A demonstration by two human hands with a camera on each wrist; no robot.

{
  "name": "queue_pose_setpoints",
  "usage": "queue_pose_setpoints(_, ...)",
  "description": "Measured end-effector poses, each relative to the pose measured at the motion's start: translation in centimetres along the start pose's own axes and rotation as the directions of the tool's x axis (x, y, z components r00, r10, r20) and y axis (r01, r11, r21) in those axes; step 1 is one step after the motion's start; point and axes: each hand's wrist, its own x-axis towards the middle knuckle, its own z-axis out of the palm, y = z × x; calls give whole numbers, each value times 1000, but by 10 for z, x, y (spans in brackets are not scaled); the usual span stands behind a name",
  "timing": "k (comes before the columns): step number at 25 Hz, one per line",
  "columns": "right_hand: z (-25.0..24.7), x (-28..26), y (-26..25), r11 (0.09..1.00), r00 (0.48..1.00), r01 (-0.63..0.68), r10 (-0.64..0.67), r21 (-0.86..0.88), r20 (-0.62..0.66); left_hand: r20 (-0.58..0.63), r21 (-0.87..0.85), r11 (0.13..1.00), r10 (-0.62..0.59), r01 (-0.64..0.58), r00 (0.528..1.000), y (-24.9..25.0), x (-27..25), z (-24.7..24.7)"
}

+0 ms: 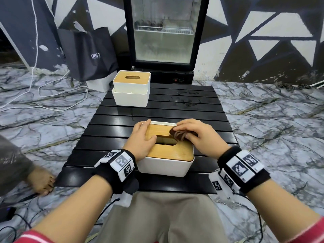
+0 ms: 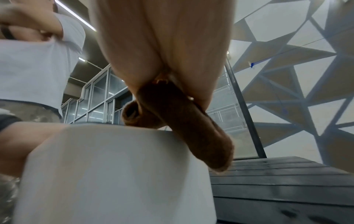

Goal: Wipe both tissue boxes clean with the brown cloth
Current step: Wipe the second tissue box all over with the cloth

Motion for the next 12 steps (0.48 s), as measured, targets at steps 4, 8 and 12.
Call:
queue_pose_setpoints(4,8,25,-9,989,995,20,-5,-145,103,-4,-5,1000,3,-3,1000,-1,1,0)
queue_pose_setpoints(8,13,24,-8,982,974,31,11,-184,224,-2,10,1000,10,-10,1000,-1,1,0)
queue_pose_setpoints(12,14,23,-8,980,978,46,-5,-192,210,7,7,1000,3,-3,1000,-1,0,0)
